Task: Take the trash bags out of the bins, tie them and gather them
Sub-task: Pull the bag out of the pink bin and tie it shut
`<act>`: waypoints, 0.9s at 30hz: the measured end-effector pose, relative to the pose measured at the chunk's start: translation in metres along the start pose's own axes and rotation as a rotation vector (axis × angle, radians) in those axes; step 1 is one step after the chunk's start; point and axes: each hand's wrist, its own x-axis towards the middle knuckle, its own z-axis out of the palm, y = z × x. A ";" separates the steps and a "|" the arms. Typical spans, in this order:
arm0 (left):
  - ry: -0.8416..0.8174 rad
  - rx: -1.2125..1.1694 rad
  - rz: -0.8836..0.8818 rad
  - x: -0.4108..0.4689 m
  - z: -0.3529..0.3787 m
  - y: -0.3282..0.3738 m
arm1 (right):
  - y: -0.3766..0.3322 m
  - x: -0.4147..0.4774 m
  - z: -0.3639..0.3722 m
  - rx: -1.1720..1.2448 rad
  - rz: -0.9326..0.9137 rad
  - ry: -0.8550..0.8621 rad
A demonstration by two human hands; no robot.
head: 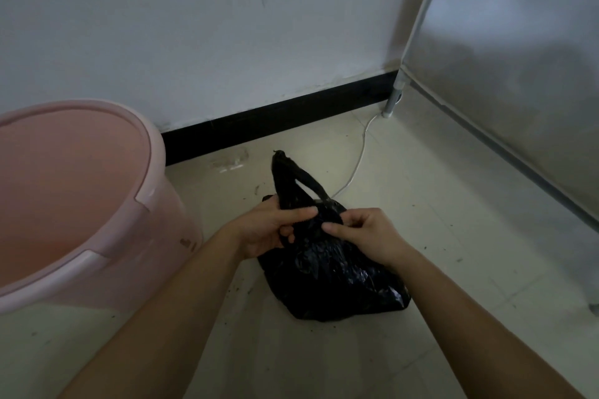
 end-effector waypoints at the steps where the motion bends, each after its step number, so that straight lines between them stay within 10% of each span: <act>1: -0.002 0.066 -0.006 -0.001 0.002 0.000 | -0.005 -0.001 0.002 0.006 -0.005 -0.014; 27: 0.023 -0.056 -0.011 0.000 0.000 -0.001 | -0.034 -0.012 0.000 -0.090 0.068 -0.010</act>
